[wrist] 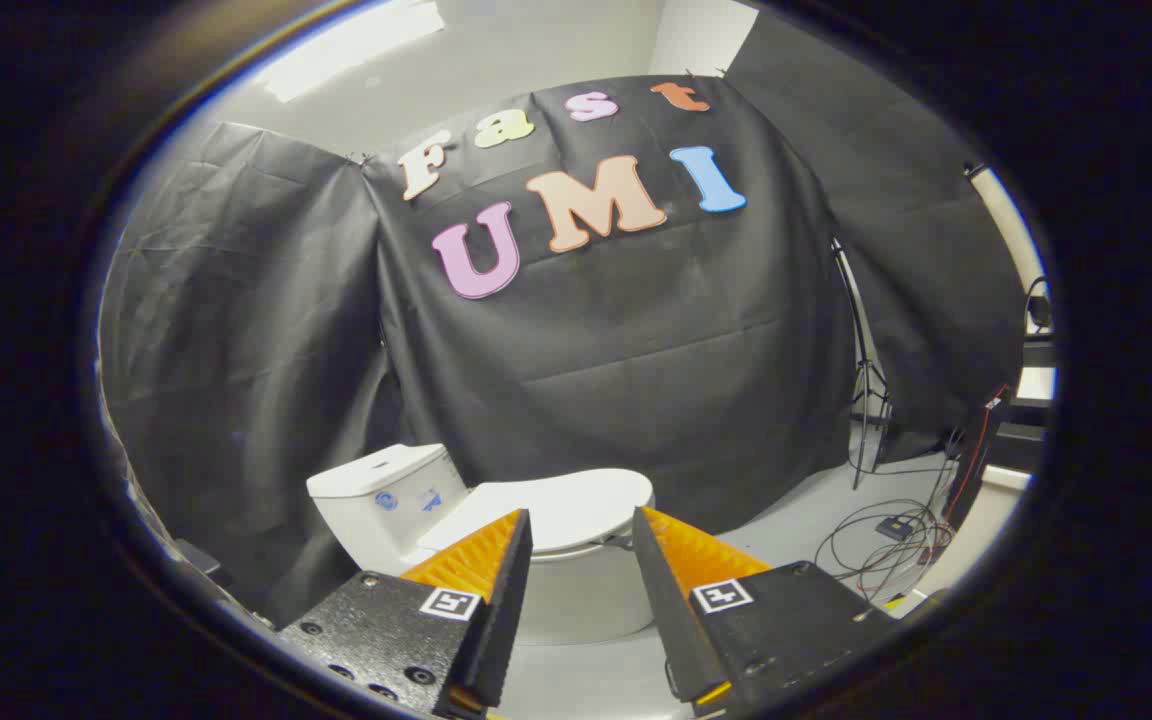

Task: Open the toilet lid.

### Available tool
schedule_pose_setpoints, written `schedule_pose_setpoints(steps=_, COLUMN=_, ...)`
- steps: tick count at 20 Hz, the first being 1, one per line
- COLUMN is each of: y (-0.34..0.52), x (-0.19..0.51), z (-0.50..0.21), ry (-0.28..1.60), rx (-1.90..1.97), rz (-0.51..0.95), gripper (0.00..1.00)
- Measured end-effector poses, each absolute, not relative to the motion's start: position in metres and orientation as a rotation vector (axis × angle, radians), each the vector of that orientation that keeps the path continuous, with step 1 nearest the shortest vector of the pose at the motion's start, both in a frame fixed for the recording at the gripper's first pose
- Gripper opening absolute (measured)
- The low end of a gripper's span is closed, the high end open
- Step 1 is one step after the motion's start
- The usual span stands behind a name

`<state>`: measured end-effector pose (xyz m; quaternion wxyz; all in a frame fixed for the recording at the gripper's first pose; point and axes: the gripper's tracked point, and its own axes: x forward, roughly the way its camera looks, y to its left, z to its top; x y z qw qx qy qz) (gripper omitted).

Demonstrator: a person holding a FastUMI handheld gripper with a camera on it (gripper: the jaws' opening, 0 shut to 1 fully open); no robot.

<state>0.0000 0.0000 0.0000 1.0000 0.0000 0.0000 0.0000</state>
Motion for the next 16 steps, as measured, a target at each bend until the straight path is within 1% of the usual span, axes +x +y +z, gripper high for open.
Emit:
schedule_pose_setpoints(steps=4, y=-0.018, x=0.004, z=-0.013, ry=0.031, rx=0.024, rz=-0.057, gripper=0.57)
schedule_pose_setpoints(steps=5, y=-0.018, x=0.008, z=-0.016, ry=0.057, rx=0.031, rz=-0.06, gripper=0.53)
schedule_pose_setpoints(steps=9, y=-0.017, x=0.014, z=-0.03, ry=0.13, rx=0.051, rz=-0.051, gripper=0.49)
schedule_pose_setpoints(steps=16, y=-0.018, x=0.012, z=-0.024, ry=0.107, rx=0.061, rz=-0.041, gripper=0.48)
